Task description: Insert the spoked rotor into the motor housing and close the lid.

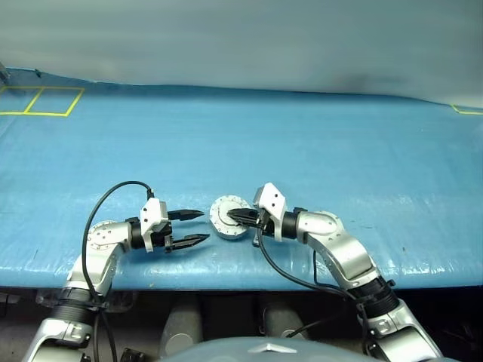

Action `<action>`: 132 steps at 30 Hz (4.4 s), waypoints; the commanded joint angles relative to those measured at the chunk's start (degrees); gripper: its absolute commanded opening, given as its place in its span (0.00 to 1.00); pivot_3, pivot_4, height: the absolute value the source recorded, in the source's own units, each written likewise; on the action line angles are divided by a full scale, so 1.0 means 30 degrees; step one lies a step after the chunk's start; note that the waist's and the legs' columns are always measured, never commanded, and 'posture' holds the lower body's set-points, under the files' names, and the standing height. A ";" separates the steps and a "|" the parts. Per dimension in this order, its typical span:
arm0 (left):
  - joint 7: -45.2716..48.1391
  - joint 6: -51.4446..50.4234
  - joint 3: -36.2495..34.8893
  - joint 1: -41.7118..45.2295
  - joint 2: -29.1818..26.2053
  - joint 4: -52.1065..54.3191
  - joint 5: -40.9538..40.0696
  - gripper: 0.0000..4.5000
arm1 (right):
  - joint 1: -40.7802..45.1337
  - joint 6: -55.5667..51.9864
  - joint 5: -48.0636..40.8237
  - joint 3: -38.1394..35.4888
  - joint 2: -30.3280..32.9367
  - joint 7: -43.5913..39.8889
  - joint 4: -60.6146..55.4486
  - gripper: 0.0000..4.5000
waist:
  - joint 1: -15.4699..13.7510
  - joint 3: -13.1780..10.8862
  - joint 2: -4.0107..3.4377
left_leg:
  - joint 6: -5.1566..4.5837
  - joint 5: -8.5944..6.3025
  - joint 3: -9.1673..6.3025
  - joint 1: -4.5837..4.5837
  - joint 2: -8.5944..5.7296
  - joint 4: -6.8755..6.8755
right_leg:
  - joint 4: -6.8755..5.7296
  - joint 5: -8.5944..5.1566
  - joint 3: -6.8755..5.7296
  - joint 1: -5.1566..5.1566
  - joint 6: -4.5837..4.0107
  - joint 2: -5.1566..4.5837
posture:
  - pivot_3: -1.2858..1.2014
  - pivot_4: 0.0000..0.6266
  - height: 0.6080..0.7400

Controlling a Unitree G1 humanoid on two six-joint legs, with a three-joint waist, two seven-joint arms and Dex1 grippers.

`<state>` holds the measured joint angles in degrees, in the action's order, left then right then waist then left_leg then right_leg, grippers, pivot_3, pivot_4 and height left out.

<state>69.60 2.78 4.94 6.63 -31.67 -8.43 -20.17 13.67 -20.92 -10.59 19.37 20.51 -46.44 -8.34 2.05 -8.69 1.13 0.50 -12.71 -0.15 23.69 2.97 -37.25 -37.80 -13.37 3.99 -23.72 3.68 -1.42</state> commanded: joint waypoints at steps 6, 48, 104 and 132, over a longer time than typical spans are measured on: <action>-0.0132 0.0045 -0.0104 0.0111 -0.0052 0.0671 -0.0026 0.66 | -0.0632 0.0405 0.1150 0.0621 0.0321 0.0422 0.0441 0.00 | 0.0002 0.0005 0.0005 | 0.0000 0.0000 0.0003 -0.0019 0.0003 0.0000 | 0.0000 -0.0001 0.0001 0.0014 -0.0001 0.0000 | 0.52 0.24 1.00; -0.0270 0.0264 0.0130 0.0424 0.0297 0.0367 0.0464 0.68 | -0.1196 0.0176 0.0536 -0.0085 -0.1721 0.2642 -0.0092 0.68 | 0.0013 0.0003 0.0004 | 0.0006 0.0004 0.0003 -0.0014 0.0006 0.0033 | 0.0001 -0.0009 0.0000 -0.0005 -0.0014 0.0003 | 0.52 0.24 1.00; -0.2456 -0.3082 0.0607 0.1279 0.1086 -0.0243 0.1441 0.01 | -0.1002 -0.0948 0.2131 0.0865 -0.1800 0.3777 0.0204 0.68 | 0.0208 0.0053 0.0029 | 0.0013 0.0009 -0.0003 -0.0092 0.0025 0.0033 | -0.0011 -0.0007 -0.0003 0.0056 -0.0024 0.0018 | 0.52 0.24 1.00; -0.1946 -0.1835 0.0582 0.1489 0.1425 -0.1398 0.1463 0.00 | -0.4338 -1.0084 -0.9369 -0.8523 -0.4565 0.7556 -0.5992 0.99 | -0.0122 0.0035 0.0013 | 0.0015 0.0007 -0.0008 -0.0005 0.0014 0.0062 | 0.0028 -0.0010 -0.0009 -0.0007 -0.0025 -0.0004 | 0.52 0.24 1.00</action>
<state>63.74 -2.79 6.01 11.72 -27.46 -11.53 -16.52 0.85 -48.54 -34.15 -3.28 7.20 -24.88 -23.81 1.68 -8.58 1.17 0.54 -12.69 -0.18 23.67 3.02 -37.06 -37.71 -13.40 3.97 -23.73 3.60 -1.44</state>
